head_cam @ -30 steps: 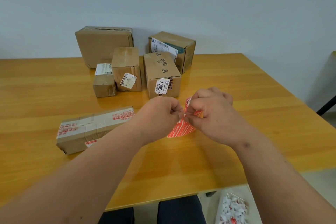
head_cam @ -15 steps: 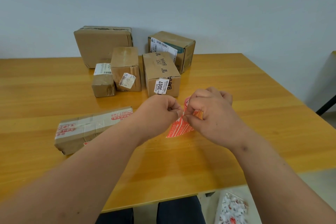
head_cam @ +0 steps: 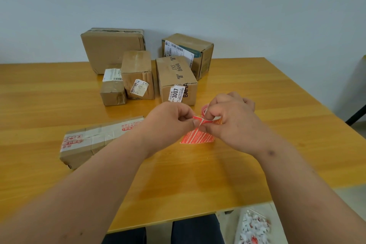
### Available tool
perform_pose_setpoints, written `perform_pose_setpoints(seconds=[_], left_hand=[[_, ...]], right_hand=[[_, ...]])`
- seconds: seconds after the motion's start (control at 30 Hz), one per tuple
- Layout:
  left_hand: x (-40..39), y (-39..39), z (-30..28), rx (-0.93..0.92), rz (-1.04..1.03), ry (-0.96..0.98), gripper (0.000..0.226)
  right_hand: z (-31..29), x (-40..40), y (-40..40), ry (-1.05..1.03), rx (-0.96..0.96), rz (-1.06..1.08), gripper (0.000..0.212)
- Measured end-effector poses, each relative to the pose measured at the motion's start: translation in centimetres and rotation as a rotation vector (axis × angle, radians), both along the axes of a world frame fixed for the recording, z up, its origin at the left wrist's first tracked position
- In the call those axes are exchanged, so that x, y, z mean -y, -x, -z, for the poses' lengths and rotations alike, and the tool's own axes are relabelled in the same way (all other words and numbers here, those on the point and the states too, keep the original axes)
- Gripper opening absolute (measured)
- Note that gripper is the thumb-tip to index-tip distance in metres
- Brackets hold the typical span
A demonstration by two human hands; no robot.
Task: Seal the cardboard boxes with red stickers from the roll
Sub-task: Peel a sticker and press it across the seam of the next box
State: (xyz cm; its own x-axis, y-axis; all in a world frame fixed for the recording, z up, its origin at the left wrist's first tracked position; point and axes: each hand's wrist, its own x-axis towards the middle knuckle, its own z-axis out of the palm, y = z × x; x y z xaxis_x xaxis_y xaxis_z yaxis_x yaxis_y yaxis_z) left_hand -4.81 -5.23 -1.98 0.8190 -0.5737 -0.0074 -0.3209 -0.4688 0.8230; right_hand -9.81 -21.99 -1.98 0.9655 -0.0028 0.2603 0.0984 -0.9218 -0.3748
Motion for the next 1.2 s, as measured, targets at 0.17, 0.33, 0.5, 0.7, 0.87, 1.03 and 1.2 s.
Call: perform_pose_setpoints(seconds=[0.17,0.33,0.5,0.7,0.87,1.03,1.2], left_hand=[[0.36,0.2,0.13,0.002,-0.027,-0.04,0.021],[0.47,0.42,0.58,-0.036,-0.057,-0.007,0.023],[0.47,0.44,0.87,-0.115,-0.08,0.055,0.026],[0.51,0.2,0.85,-0.138,-0.091,0.078,0.023],[0.55,0.36,0.21,-0.082,-0.073,0.118,0.02],[0.15,0.2,0.14,-0.052,-0.039,0.026,0.018],[0.34,0.11,0.48,-0.094,-0.055,0.04,0.021]], right_hand=[[-0.02,-0.11,0.08,0.055,-0.038,0.002,0.014],[0.18,-0.2,0.17,0.045,-0.02,-0.013,0.018],[0.5,-0.28,0.33,0.019,0.015,-0.022,0.019],[0.14,-0.2,0.36,0.015,0.005,0.005,0.023],[-0.26,-0.13,-0.24,0.098,-0.1,0.029,0.027],[-0.26,-0.17,-0.22,0.092,-0.104,0.016,0.021],[0.09,-0.38,-0.15,0.096,-0.072,0.004,0.028]])
